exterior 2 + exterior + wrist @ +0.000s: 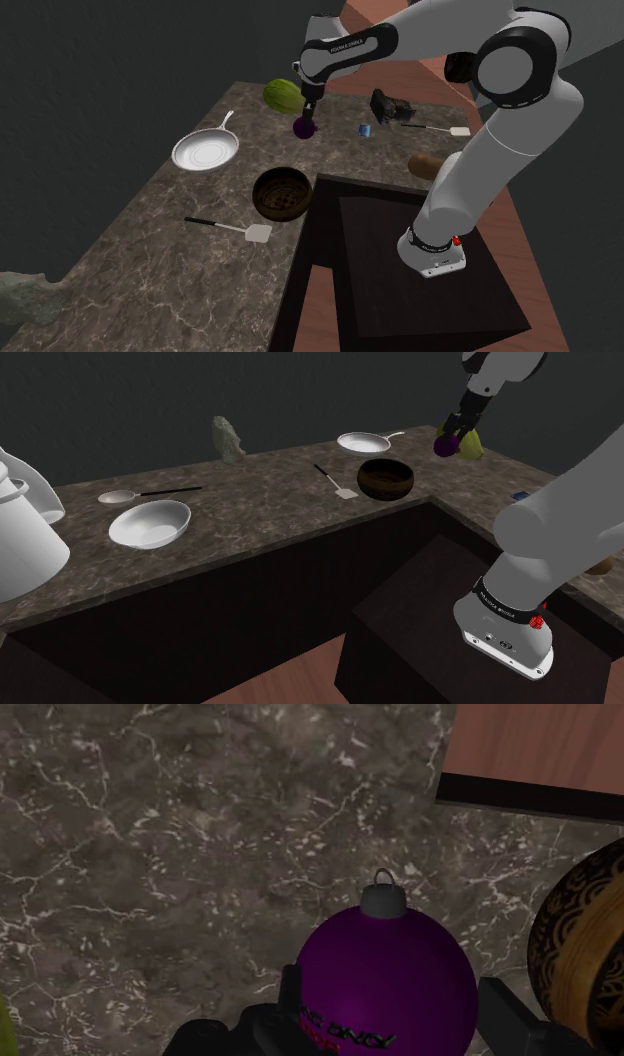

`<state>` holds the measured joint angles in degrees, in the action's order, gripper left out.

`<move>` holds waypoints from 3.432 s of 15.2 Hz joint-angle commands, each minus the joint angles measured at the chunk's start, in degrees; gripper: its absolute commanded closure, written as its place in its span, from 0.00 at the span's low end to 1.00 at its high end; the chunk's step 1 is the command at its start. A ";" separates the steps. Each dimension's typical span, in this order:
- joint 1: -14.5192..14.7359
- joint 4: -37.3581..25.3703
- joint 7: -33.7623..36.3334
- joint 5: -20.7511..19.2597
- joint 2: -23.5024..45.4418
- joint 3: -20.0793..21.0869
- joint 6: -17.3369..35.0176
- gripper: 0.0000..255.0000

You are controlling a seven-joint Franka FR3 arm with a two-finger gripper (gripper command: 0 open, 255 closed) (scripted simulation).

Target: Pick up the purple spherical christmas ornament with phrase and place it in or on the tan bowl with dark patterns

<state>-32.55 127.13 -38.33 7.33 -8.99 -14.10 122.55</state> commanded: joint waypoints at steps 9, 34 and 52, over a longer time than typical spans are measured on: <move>-0.14 -5.68 1.42 -1.05 -2.12 0.21 -7.66 1.00; 9.23 6.68 27.85 0.82 -13.85 18.64 -4.01 1.00; -13.52 42.95 40.29 -29.93 -24.97 52.48 57.89 0.00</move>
<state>-36.06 164.53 -3.09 -13.59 -31.69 27.13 165.15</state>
